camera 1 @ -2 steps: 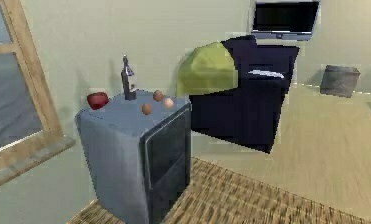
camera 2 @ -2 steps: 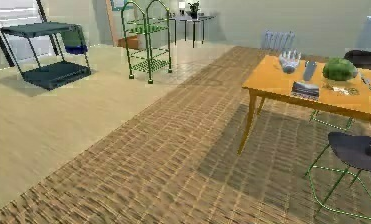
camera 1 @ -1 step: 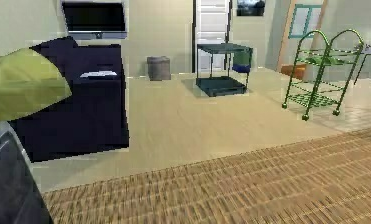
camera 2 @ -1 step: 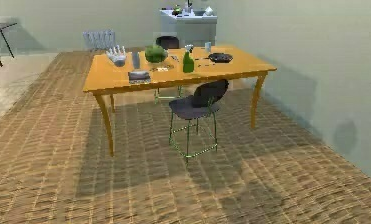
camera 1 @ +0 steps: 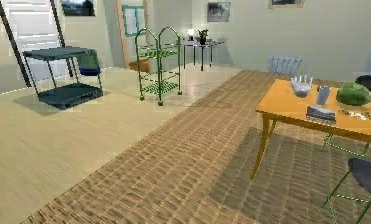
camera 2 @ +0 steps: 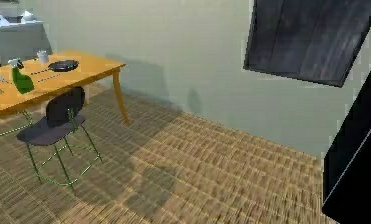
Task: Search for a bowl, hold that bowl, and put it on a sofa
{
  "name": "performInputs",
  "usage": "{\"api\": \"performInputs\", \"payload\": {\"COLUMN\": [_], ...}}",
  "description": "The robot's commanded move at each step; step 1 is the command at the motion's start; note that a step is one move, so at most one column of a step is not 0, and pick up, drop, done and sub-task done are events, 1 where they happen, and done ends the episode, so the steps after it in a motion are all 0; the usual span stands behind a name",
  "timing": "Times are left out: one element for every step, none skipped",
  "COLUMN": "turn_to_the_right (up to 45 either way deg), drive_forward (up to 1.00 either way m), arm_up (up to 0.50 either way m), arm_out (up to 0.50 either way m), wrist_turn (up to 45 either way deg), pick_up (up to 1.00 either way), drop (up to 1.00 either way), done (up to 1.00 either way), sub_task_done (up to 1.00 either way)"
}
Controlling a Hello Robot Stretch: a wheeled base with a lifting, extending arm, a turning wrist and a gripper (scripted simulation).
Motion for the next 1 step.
{"api": "performInputs", "payload": {"turn_to_the_right": [0.0], "drive_forward": [1.00], "arm_up": [0.00], "arm_out": [0.00], "wrist_turn": [0.0], "pick_up": [0.00], "drop": [0.00], "done": [0.00], "sub_task_done": [0.00]}}
